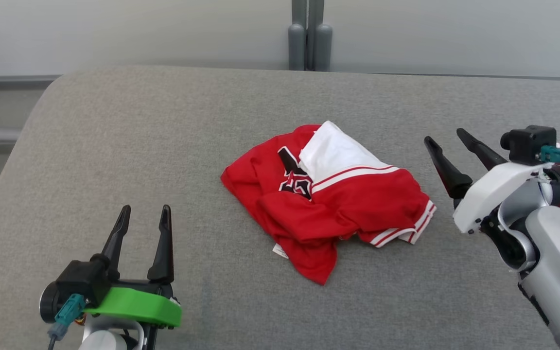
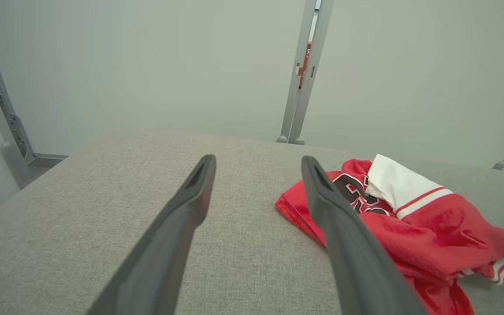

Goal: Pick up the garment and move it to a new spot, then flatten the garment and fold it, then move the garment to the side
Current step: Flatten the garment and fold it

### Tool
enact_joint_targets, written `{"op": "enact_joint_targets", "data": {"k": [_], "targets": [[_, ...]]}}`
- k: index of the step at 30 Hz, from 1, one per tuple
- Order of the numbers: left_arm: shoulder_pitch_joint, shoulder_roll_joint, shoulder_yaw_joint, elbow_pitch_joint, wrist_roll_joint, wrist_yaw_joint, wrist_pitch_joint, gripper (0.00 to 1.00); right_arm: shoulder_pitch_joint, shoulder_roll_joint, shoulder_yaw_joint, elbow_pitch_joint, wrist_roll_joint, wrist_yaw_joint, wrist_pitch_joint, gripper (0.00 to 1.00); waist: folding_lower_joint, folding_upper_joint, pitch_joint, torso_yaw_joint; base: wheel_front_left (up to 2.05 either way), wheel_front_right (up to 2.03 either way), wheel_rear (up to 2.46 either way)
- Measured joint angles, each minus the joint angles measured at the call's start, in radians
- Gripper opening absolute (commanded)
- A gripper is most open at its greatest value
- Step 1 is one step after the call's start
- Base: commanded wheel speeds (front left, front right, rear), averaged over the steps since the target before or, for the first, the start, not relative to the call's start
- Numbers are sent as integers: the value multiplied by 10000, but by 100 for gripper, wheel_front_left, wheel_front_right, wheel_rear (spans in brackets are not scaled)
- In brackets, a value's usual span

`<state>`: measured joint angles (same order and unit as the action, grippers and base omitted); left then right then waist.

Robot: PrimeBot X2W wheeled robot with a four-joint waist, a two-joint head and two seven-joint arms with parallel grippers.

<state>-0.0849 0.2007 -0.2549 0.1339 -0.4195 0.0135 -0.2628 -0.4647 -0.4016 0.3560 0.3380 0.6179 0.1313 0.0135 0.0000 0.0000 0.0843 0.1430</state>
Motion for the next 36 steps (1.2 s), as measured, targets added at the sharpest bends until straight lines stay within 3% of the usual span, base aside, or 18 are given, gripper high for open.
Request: {"op": "enact_joint_targets", "data": {"k": [5, 9, 20, 21, 22, 23, 24, 29, 36], "targets": [[-288, -230, 82, 173, 75, -150, -12, 100, -968, -520, 616, 1383, 953, 0, 1569, 100, 0, 0, 455, 525, 0, 0, 0], [-417, -334, 209, 291, 194, -276, -13, 100, -1528, -731, 1049, 2224, 1534, -2, 2180, 100, 0, 0, 817, 904, 0, 0, 0], [-598, -600, 481, 460, 491, -500, -13, 100, -1983, -671, 2366, 3379, 2669, -2, 2658, 100, 0, 0, 1466, 1470, 0, 0, 0], [-598, -610, 518, 491, 512, -520, -13, 100, -2014, -677, 2464, 3425, 2738, -2, 2587, 70, 0, 0, 1478, 1468, 0, 0, 0], [-599, -619, 545, 525, 520, -566, -13, 100, -2024, -683, 2566, 3467, 2826, -2, 2537, 34, 0, 0, 1474, 1454, 0, 0, 0], [-601, -629, 558, 545, 529, -577, -13, 100, -2038, -690, 2665, 3490, 2884, -2, 2495, 7, 0, 0, 1463, 1435, 0, 0, 0], [-602, -639, 577, 570, 545, -585, -13, 100, -2057, -702, 2777, 3501, 2924, -2, 2422, 0, 0, 0, 1446, 1406, 0, 0, 0], [-606, -644, 639, 677, 631, -669, -13, 100, -2198, -792, 3193, 3559, 3078, 0, 1697, 0, 0, 0, 1294, 1217, 0, 0, 0], [-590, -600, 660, 826, 692, -765, -13, 100, -2722, -938, 3417, 3542, 3227, 0, -125, 0, 0, 0, 932, 715, 0, 0, 0]]}}
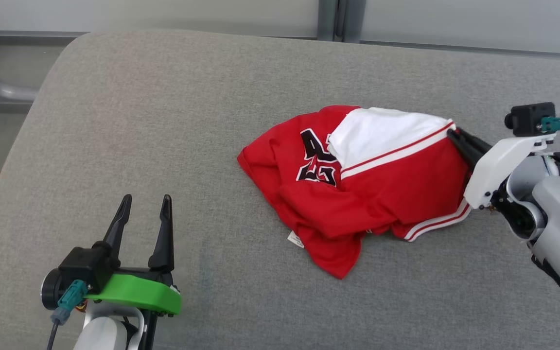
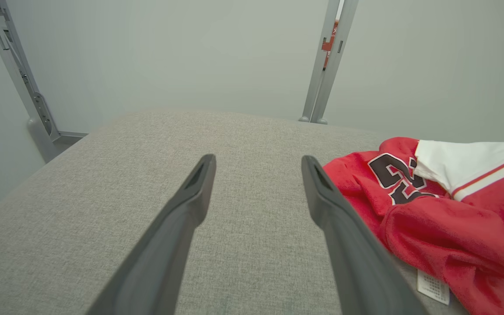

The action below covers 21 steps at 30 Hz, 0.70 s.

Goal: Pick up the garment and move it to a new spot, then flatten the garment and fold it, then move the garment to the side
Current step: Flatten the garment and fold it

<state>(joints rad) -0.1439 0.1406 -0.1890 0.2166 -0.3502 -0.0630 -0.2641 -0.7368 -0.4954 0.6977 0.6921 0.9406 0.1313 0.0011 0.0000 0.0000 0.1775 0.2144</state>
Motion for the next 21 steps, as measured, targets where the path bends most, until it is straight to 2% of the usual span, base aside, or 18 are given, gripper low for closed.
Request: {"op": "enact_joint_targets", "data": {"k": [8, 13, 21], "targets": [[-181, 50, -96, -203, 69, -29, 8, 100, -1203, -874, -499, 142, 397, 2, -886, 0, 0, 0, 321, -388, 0, 0, 0], [-477, 59, -188, -330, 180, -27, 48, 100, -2369, -1507, -1087, 999, 203, 0, -1515, 0, 0, 0, 972, -410, 0, 0, 0], [-813, -6, -280, -253, 211, -15, 46, 100, -3661, -1557, -1371, 2222, -368, 0, -2368, 0, 1, 0, 2060, -63, 0, 0, 0]]}}
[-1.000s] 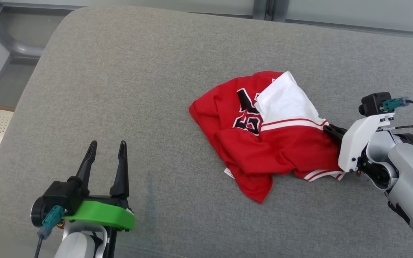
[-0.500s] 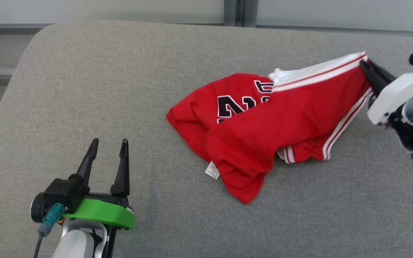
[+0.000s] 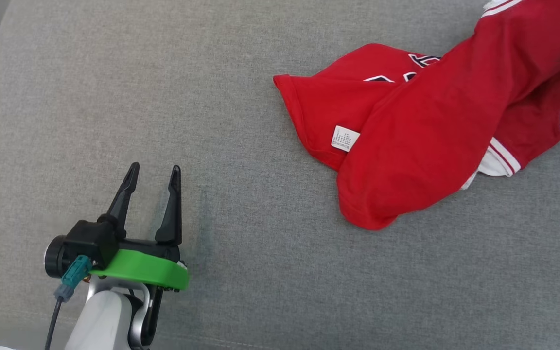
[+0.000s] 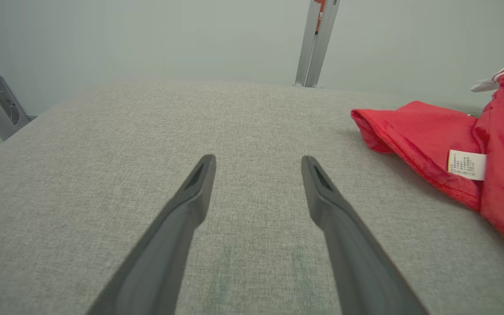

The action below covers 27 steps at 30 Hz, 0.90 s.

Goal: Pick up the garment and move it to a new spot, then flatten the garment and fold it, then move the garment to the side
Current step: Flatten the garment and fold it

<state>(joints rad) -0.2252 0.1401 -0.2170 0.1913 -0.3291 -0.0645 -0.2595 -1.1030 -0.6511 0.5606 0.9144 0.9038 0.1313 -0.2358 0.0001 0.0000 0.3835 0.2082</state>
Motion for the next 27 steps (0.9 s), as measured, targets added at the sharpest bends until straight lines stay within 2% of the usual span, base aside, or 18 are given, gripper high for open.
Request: {"op": "enact_joint_targets", "data": {"k": [6, 13, 16, 20, 27], "targets": [[-61, -36, -17, 184, 0, 0, -13, 100, -237, 255, 282, 213, -261, 0, -144, 0, 0, 0, 76, 183, 0, 0, 0], [-31, -46, -27, 451, -10, -17, -17, 100, 343, 416, 357, -418, -234, 0, -228, 0, 0, 0, -431, 0, 0, 0, 0], [63, -27, -36, 533, -31, -58, -19, 100, 786, 414, 111, -1045, -339, 0, -261, 0, 0, 0, -762, -152, 0, 0, 0], [269, 42, -56, 637, -52, -59, -25, 100, 2049, 384, -456, -2468, -742, 0, -270, 0, -1, 0, -1327, -465, 0, 0, 0], [728, 148, -61, 704, -242, -42, 81, 100, 4907, 6, -1014, -4456, -1193, 0, -270, 0, -1, 0, -2086, -888, 0, 0, 0]]}}
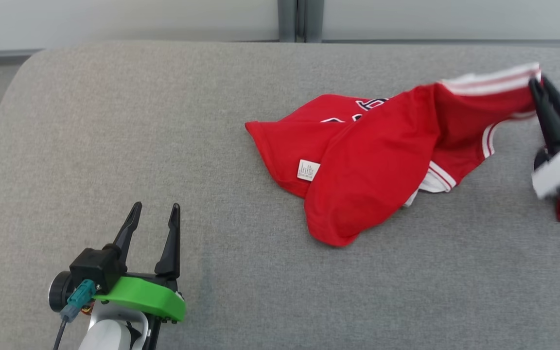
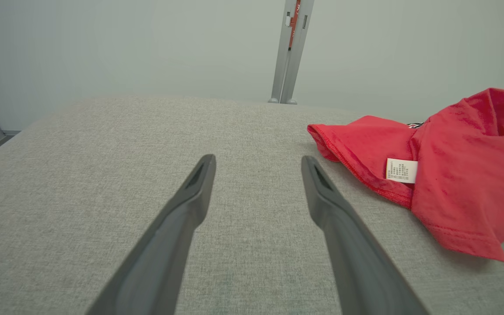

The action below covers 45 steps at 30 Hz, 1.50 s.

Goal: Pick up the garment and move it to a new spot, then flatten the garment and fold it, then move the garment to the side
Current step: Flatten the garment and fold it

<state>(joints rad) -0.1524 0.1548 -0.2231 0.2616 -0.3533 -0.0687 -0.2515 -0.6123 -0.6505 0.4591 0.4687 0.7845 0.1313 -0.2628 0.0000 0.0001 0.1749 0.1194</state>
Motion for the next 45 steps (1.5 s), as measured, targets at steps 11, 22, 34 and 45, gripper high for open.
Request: {"op": "enact_joint_targets", "data": {"k": [11, 22, 34, 45], "targets": [[285, 165, -13, -150, -140, 71, 140, 100, 4342, -953, -337, -2414, 238, 2, 1659, 0, 0, 0, -596, -602, 0, 0, 0], [276, 205, -73, -44, -245, 90, 263, 100, 5077, -999, -721, -1453, -349, 0, 3110, 100, 0, 0, -717, -886, 0, 0, 0], [276, 445, -71, -127, -345, 163, 499, 100, 4847, 727, -2732, -3212, -1041, 2, 1501, 100, 0, 0, -1053, -1163, 0, 0, 0], [-1247, 286, -278, 27, -1634, -46, 3586, 100, 4965, 3009, -3193, -3421, -1708, 0, 721, 100, 0, 0, -640, -1722, 0, 0, 0]]}}
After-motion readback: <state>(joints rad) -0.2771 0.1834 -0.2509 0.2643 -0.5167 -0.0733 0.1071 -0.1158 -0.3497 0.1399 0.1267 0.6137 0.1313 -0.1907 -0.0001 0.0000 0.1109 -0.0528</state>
